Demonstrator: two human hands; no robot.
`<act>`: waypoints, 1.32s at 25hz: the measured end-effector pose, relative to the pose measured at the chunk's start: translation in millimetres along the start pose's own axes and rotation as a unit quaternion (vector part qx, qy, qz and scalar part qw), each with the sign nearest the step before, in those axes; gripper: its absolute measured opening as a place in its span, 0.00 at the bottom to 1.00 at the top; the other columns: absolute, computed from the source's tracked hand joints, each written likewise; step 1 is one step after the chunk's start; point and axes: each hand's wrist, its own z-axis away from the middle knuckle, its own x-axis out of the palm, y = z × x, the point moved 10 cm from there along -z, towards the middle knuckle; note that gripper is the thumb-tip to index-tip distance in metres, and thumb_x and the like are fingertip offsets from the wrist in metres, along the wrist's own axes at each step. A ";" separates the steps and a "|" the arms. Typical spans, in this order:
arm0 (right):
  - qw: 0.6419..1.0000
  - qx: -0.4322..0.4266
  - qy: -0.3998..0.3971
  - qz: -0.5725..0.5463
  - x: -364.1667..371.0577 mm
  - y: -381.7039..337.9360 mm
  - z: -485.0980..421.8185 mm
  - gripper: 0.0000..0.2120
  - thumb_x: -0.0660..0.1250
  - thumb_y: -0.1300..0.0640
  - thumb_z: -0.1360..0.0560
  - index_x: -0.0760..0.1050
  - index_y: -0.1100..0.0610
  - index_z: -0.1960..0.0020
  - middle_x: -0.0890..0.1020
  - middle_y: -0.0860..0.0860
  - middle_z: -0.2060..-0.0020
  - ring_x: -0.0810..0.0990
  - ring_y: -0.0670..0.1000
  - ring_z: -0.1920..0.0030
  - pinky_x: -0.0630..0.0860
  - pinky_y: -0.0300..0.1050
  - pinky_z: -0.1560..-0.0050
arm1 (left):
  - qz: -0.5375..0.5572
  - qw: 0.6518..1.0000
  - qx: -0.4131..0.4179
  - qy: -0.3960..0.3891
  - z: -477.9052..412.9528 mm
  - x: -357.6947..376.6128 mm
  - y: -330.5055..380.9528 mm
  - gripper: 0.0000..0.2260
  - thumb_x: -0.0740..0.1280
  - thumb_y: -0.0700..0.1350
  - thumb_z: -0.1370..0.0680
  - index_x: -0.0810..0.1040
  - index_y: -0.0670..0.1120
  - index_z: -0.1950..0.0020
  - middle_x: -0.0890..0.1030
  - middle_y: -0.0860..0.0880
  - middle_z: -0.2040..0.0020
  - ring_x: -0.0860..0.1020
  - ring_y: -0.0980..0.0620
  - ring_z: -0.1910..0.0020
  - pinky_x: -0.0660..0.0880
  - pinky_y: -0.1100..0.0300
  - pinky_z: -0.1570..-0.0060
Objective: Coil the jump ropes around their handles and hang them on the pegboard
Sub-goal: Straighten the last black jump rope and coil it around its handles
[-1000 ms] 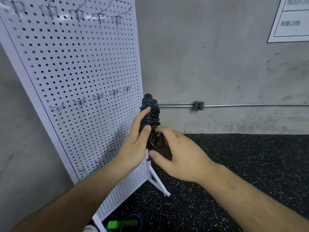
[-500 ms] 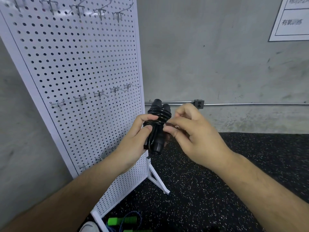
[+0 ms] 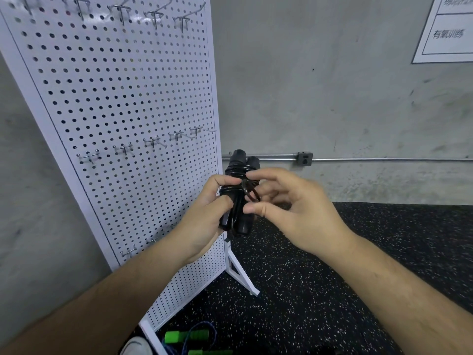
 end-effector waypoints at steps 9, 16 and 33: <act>0.988 -0.003 0.009 0.153 -24.5 -1.7 -5.8 0.05 0.79 0.54 0.31 0.87 0.51 0.55 0.82 0.36 0.64 0.80 0.39 0.58 0.72 0.29 0.58 | 0.081 0.995 0.008 -0.053 0.8 4.2 12.2 0.20 0.70 0.31 0.30 0.80 0.53 0.46 0.82 0.35 0.46 0.79 0.36 0.48 0.78 0.43 0.47; 0.938 -0.029 -0.050 0.343 -9.4 -6.3 -2.1 0.03 0.76 0.59 0.26 0.85 0.54 0.59 0.76 0.40 0.66 0.71 0.38 0.67 0.62 0.24 0.65 | 0.090 0.993 0.008 -0.076 1.3 14.1 14.3 0.20 0.70 0.33 0.29 0.75 0.49 0.40 0.83 0.38 0.47 0.82 0.43 0.49 0.81 0.50 0.51; 0.941 -0.051 -0.028 0.333 22.1 -7.2 10.4 0.10 0.71 0.57 0.23 0.83 0.58 0.44 0.83 0.50 0.56 0.81 0.52 0.59 0.79 0.44 0.58 | 0.026 0.999 0.003 -0.041 0.7 7.9 10.7 0.19 0.59 0.26 0.20 0.72 0.48 0.37 0.83 0.42 0.50 0.81 0.49 0.52 0.80 0.57 0.56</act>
